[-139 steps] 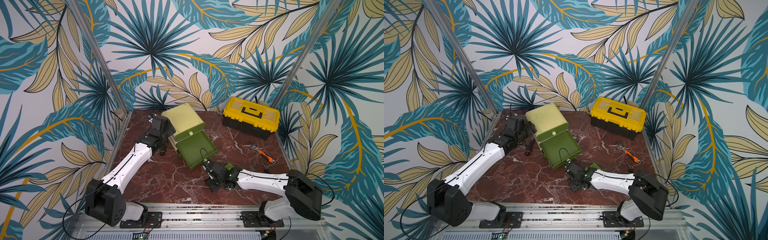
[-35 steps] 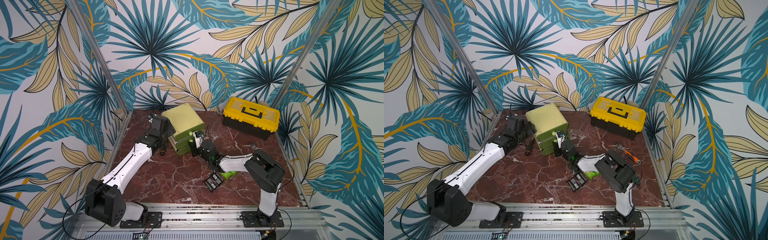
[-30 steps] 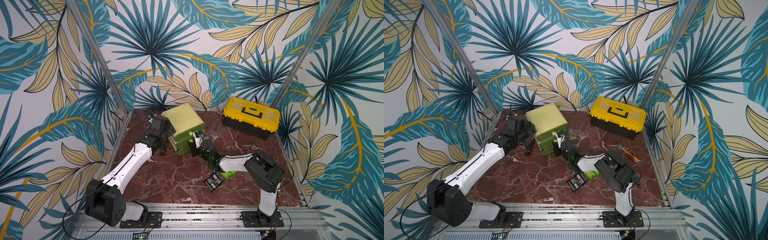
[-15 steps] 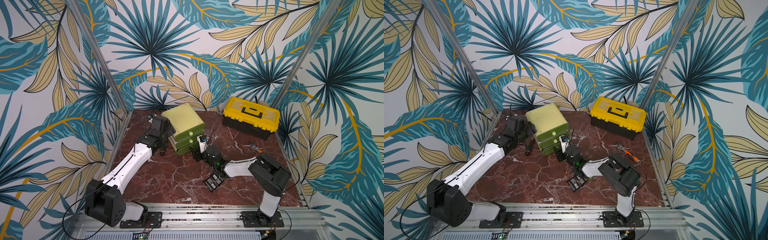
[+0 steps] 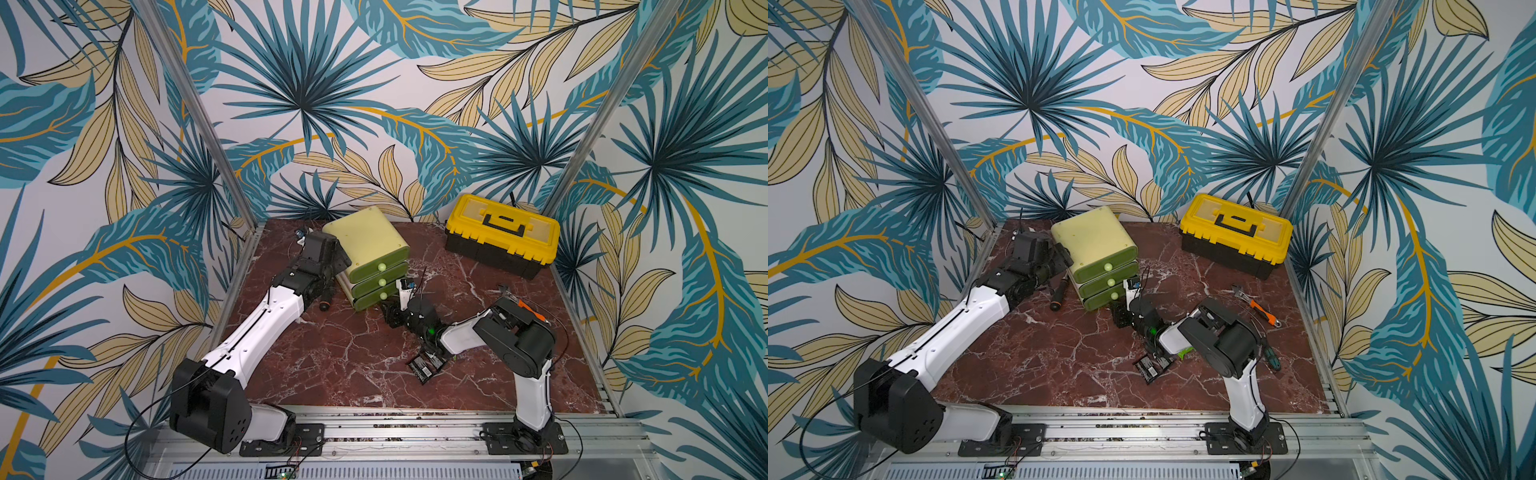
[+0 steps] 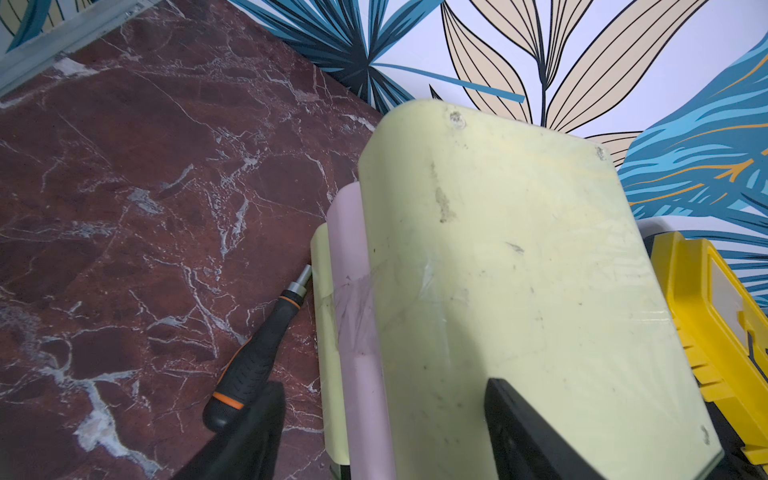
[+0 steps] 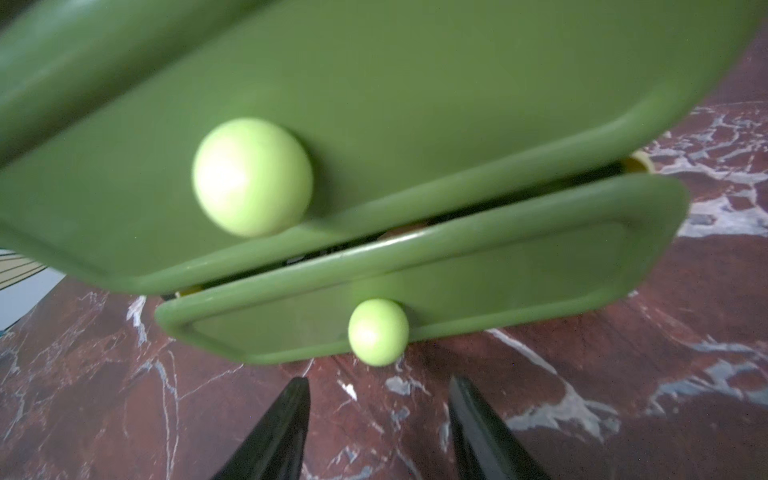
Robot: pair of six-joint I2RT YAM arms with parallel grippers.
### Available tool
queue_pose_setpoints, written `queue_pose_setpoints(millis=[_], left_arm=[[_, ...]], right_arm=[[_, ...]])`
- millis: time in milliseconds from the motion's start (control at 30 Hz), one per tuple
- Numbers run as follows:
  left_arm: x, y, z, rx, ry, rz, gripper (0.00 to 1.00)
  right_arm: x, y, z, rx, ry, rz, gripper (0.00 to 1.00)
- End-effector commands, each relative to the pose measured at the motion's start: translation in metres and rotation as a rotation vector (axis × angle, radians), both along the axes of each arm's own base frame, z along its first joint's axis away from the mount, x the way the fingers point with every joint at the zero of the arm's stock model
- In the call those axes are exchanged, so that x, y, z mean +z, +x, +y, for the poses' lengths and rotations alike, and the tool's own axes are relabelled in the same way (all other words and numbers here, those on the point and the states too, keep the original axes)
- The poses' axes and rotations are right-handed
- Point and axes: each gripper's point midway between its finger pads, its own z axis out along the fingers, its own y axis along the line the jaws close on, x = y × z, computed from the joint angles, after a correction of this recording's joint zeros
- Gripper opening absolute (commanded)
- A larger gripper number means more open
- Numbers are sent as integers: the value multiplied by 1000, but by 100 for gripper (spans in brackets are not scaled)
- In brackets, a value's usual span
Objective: Take the cookies out of the drawer
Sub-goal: Close the drawer of the storage box, then open the drawer in the storage box.
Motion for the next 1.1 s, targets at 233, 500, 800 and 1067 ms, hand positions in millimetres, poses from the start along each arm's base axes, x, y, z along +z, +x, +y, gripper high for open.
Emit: queue_pose_setpoints(millis=[233, 500, 800, 1067], left_arm=[[-22, -12, 6, -8, 29, 79, 80], [-21, -12, 5, -9, 30, 76, 80], [-19, -12, 6, -7, 31, 74, 80], [-17, -11, 7, -3, 31, 68, 80]], right_arm=[[-3, 22, 6, -17, 55, 14, 53], [-8, 26, 12, -11, 71, 27, 48], [-2, 25, 10, -12, 83, 10, 33], [4, -3, 1, 44, 98, 23, 25]])
